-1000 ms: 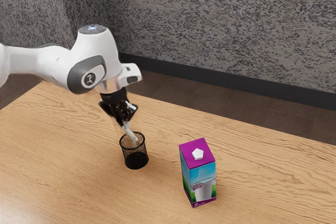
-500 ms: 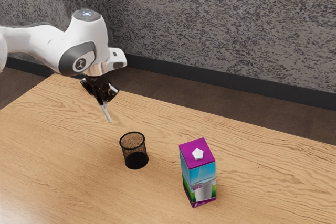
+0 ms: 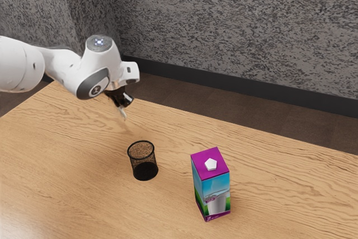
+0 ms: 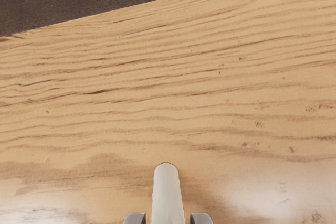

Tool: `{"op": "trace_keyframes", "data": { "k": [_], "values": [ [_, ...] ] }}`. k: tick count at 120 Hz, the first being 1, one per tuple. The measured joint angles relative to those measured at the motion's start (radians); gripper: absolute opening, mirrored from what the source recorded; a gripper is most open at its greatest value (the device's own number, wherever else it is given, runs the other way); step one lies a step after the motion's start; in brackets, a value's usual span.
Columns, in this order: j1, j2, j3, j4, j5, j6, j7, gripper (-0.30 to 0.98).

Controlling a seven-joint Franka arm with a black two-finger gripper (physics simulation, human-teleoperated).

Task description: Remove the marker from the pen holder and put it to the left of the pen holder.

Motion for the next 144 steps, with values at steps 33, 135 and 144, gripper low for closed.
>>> {"op": "trace_keyframes", "data": {
  "k": [33, 135, 144],
  "values": [
    [-0.053, -0.247, -0.009, -0.039, -0.013, 0.035, 0.069, 0.51],
    [-0.07, -0.52, -0.027, 0.276, -0.165, -0.97, -0.102, 0.68],
    [-0.07, -0.521, -0.031, 0.277, -0.162, -0.987, -0.109, 0.68]
  ]
}}
